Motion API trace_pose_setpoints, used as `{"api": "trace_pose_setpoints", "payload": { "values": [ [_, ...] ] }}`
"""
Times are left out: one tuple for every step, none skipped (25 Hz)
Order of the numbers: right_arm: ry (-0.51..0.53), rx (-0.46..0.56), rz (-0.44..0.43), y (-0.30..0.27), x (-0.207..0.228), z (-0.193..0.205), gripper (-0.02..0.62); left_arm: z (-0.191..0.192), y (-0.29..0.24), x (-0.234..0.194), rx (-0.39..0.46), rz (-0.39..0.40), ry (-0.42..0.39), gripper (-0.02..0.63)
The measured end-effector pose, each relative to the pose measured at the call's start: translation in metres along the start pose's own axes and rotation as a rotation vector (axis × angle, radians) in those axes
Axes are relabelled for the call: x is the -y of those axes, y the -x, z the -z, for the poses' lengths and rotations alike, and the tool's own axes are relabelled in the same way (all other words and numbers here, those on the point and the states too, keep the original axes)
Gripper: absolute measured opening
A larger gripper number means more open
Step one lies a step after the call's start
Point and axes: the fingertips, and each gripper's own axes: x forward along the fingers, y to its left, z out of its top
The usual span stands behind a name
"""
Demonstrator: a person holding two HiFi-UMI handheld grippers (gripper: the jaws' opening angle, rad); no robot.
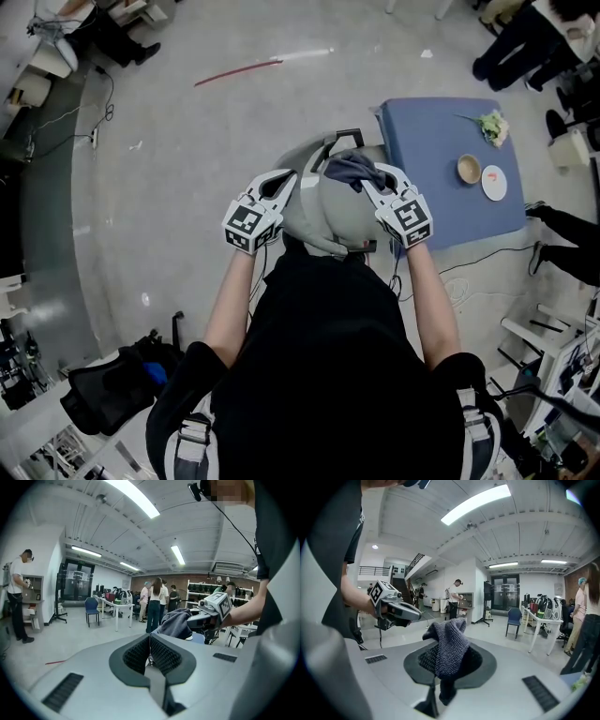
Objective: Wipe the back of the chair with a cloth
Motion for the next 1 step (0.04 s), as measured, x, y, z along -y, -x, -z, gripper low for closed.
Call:
{"api": "trace_pose_setpoints", "payload": {
  "values": [
    [-0.001, 0.000, 0.001, 0.0007, 0.0004, -0.0004, 0.066, -0.0012, 0.0000, 0.0001, 0.001, 0.001, 0.000, 0.023]
  ]
}}
